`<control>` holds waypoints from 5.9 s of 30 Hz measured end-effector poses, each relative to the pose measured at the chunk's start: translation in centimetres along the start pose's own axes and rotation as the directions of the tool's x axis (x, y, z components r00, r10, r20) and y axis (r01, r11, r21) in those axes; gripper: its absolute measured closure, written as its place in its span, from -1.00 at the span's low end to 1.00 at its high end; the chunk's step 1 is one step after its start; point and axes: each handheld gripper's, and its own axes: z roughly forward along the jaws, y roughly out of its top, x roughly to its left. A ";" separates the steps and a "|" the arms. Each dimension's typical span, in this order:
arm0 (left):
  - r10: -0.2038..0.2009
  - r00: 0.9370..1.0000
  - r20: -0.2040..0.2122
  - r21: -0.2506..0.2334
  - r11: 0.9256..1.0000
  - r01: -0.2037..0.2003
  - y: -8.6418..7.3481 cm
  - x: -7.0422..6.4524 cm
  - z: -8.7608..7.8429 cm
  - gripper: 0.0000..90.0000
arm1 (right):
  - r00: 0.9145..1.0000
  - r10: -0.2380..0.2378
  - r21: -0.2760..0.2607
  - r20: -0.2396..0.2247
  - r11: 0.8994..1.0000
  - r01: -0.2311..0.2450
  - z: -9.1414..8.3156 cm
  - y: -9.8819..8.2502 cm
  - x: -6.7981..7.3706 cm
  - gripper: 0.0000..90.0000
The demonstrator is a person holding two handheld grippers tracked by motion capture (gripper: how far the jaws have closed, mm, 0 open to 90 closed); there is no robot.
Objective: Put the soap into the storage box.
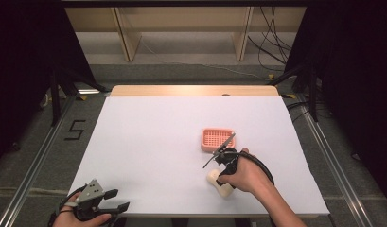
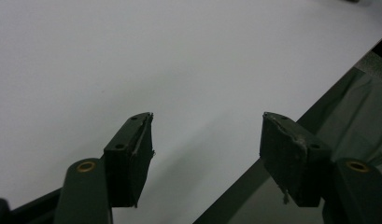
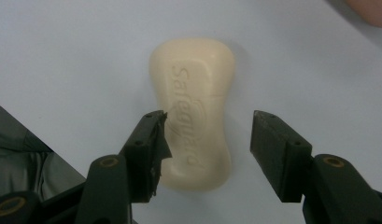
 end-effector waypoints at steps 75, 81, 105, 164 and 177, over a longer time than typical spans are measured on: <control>0.012 1.000 0.017 -0.010 1.000 -0.011 0.0 0.0 -0.1 -0.24 | 0.998 -0.055 0.126 0.004 0.991 0.054 3.4 1.3 1.4 0.07; 0.014 1.000 0.016 -0.011 1.000 -0.013 0.0 0.0 -0.1 -0.24 | 0.993 -0.115 0.116 0.021 0.987 0.111 3.4 1.2 1.5 0.11; 0.014 1.000 0.016 -0.015 1.000 -0.014 0.1 0.0 -0.1 -0.24 | 0.974 -0.224 0.071 -0.033 0.972 0.226 2.2 0.4 0.2 0.12; 0.020 1.000 0.011 -0.007 1.000 -0.020 0.0 0.1 -0.2 -0.23 | 0.789 -0.614 -0.012 -0.001 0.789 0.614 -1.4 0.6 -4.9 0.12; 0.019 1.000 0.010 -0.009 1.000 -0.019 0.0 0.1 -0.2 -0.23 | 0.756 -0.655 -0.028 0.016 0.755 0.655 -2.0 1.4 -5.6 0.12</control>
